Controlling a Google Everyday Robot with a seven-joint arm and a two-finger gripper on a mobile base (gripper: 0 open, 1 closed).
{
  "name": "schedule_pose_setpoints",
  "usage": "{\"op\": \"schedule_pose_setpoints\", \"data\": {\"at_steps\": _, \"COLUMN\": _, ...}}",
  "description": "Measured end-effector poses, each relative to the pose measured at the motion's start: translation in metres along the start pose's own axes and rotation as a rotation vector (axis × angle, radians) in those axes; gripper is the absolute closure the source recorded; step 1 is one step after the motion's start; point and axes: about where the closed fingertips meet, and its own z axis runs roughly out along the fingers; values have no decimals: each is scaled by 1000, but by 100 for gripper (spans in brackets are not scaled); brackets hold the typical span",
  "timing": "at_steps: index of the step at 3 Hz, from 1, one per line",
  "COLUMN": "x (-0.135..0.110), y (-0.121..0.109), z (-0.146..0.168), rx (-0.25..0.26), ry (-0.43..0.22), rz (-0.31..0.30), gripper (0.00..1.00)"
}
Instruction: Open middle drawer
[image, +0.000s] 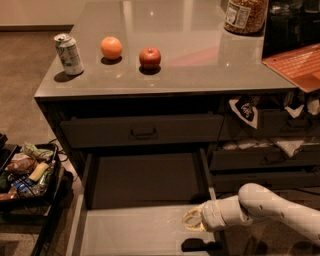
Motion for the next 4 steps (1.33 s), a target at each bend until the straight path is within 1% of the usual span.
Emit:
{"op": "schedule_pose_setpoints", "data": {"at_steps": 1, "x": 6, "y": -20, "z": -29, "rx": 161, "ry": -33, "rz": 14, "gripper": 100}}
{"op": "schedule_pose_setpoints", "data": {"at_steps": 2, "x": 14, "y": -8, "z": -72, "rx": 321, "ry": -28, "rz": 58, "gripper": 100}}
{"op": "schedule_pose_setpoints", "data": {"at_steps": 3, "x": 14, "y": 23, "z": -113, "rx": 445, "ry": 11, "rz": 92, "gripper": 100}}
{"op": "schedule_pose_setpoints", "data": {"at_steps": 4, "x": 22, "y": 35, "z": -125, "rx": 476, "ry": 24, "rz": 119, "gripper": 100}}
